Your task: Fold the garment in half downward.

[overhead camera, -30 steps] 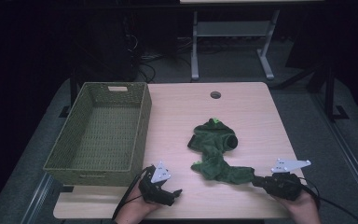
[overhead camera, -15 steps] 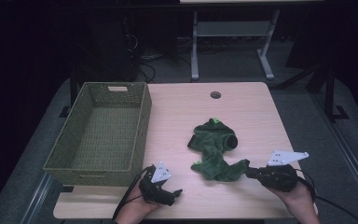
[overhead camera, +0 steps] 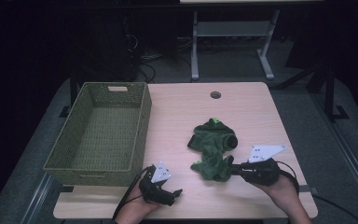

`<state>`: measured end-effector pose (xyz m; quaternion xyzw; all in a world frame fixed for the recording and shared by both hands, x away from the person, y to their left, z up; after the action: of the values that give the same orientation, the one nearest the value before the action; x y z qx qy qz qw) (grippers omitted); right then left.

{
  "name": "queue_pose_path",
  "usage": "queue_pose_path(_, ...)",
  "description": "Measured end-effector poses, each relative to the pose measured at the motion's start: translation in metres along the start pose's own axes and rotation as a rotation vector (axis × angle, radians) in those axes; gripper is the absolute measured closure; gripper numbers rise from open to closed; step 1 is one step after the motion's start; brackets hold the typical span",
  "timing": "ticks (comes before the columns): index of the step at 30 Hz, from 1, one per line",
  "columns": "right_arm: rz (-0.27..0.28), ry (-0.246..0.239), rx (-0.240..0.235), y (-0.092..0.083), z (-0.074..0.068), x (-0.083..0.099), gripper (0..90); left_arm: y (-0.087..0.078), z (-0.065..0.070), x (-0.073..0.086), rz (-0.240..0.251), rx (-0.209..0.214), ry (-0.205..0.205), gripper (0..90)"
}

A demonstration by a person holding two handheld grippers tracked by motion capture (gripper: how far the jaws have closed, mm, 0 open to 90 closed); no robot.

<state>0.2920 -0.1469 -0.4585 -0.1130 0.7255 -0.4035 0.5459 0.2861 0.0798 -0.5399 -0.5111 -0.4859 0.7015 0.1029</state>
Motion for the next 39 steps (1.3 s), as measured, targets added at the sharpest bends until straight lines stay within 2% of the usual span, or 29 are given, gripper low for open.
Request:
queue_pose_path(4, -0.008, -0.014, -0.016, 0.009, 0.001, -0.010, 85.1, 0.000, 0.000, 0.000, -0.001, -0.002, 0.003, 12.4)
queue_pose_path(9, -0.007, -0.005, -0.033, 0.020, 0.004, -0.020, 83.1, 0.000, 0.000, 0.000, 0.000, 0.000, 0.000, 12.4)
queue_pose_path(12, 0.013, 0.012, -0.028, 0.024, 0.007, -0.026, 76.0, 0.000, 0.000, 0.000, 0.000, -0.001, 0.001, 12.4)
queue_pose_path(15, 0.038, 0.007, -0.019, 0.024, 0.009, -0.032, 74.2, 0.000, -0.001, 0.000, 0.000, -0.004, 0.007, 12.4)
queue_pose_path(17, 0.049, 0.022, -0.015, 0.022, 0.010, -0.035, 77.8, 0.000, 0.000, 0.000, -0.001, -0.003, 0.005, 12.4)
queue_pose_path(20, 0.050, 0.054, 0.030, 0.023, 0.020, -0.036, 87.7, 0.000, 0.000, 0.000, 0.000, -0.003, 0.004, 12.4)
queue_pose_path(22, 0.027, 0.087, 0.045, 0.029, 0.028, -0.033, 89.5, 0.000, 0.000, 0.000, -0.001, -0.003, 0.004, 12.4)
queue_pose_path(25, 0.004, 0.115, 0.033, 0.040, 0.034, -0.030, 89.8, 0.000, 0.000, 0.000, -0.002, -0.002, 0.005, 12.4)
queue_pose_path(28, -0.028, 0.112, 0.017, 0.054, 0.034, -0.028, 89.8, 0.000, 0.000, 0.000, -0.005, -0.001, 0.006, 12.4)
queue_pose_path(29, -0.028, 0.112, 0.017, 0.054, 0.034, -0.028, 89.8, 0.000, 0.000, 0.000, -0.005, -0.001, 0.006, 12.4)
queue_pose_path(30, -0.070, 0.111, 0.023, 0.066, 0.034, -0.025, 89.8, 0.000, 0.000, 0.000, -0.003, -0.001, 0.005, 12.5)
queue_pose_path(34, -0.116, 0.110, 0.026, 0.080, 0.035, -0.019, 90.0, 0.000, 0.000, 0.000, -0.004, -0.001, 0.005, 12.5)
queue_pose_path(39, -0.166, 0.137, 0.003, 0.090, 0.035, -0.006, 90.0, 0.000, 0.000, 0.000, -0.004, -0.001, 0.005, 12.4)
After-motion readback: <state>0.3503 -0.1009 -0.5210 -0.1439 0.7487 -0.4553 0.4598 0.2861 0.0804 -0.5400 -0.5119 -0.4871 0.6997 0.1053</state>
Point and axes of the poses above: each handheld gripper's, and its own axes: y roughly forward along the jaws, x roughly out of its underside, z roughly to its right, the point moved 9 cm from there along y, roughly forward along the jaws, and after that the axes turned 8 degrees about -z, right-handed, at the moved point
